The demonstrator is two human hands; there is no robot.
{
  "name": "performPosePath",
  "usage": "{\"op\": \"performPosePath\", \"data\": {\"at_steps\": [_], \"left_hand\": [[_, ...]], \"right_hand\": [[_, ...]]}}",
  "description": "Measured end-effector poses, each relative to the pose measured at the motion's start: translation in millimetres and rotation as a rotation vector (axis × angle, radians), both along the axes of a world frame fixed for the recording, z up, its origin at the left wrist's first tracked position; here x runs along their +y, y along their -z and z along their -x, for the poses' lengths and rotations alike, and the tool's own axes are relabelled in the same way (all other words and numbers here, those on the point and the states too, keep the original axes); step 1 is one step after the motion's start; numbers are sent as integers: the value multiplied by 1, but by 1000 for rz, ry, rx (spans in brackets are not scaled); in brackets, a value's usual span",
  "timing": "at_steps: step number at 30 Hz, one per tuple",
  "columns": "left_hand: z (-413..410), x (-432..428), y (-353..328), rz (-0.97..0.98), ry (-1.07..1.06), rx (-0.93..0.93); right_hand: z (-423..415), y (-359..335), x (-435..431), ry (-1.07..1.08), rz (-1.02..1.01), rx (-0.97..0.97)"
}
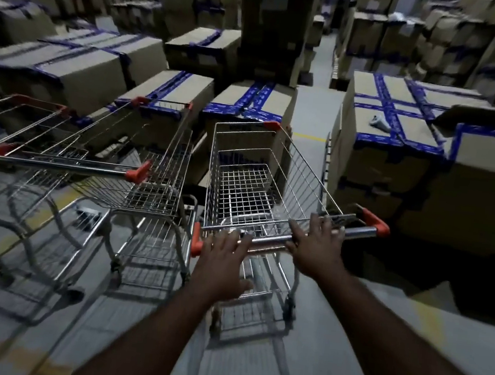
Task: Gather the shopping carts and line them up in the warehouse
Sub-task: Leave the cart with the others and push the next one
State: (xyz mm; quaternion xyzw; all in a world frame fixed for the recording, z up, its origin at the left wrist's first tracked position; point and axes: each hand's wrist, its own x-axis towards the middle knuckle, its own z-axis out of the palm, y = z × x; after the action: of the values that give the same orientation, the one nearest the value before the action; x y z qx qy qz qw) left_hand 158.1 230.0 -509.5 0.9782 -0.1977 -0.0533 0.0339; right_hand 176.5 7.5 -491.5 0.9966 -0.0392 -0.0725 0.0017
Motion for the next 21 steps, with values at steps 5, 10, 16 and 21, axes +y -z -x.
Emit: {"op": "performPosePath", "data": {"at_steps": [5,10,16,21], "left_hand": [[-52,-6,-6,-51,-25,41],[-89,7,-11,-125,-21,26],[-132,22,-34,-14,-25,61],[-157,47,-63,-27,-62,-12]], "right_hand": [[-51,-12,8,-79,-23,71],[-87,-18,21,-130,104,162],[-122,-41,37,-167,114,109],[-140,-72,70,-287,16,-22]]}}
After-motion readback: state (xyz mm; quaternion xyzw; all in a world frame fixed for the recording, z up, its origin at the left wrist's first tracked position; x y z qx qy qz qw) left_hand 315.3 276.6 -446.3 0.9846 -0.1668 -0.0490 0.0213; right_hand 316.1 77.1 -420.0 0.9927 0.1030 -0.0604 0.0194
